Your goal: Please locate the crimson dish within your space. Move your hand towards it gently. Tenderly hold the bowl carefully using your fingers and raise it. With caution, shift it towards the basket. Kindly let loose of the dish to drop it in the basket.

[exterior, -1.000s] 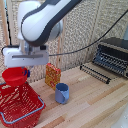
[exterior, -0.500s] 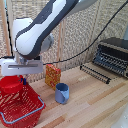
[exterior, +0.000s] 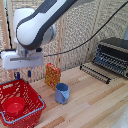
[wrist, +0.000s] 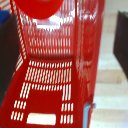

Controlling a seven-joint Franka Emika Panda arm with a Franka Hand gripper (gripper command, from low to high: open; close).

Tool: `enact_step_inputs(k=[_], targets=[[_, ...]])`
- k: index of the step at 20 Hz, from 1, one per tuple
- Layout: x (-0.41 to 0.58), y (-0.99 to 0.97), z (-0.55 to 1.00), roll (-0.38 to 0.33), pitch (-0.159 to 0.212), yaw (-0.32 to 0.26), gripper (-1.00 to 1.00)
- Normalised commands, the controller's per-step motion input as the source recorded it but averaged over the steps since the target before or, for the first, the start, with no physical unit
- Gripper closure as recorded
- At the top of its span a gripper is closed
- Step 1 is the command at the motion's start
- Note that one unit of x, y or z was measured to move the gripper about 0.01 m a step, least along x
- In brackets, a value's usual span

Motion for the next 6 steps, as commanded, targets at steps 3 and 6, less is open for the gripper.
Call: enact_step_inputs(k=[3, 6], targets=[[0.371, -0.41, 0.58, 0.035, -0.155, 0.124, -1.00], [0.180, -0.15, 0.37, 0.027, 0.059, 0.021, -1.00]])
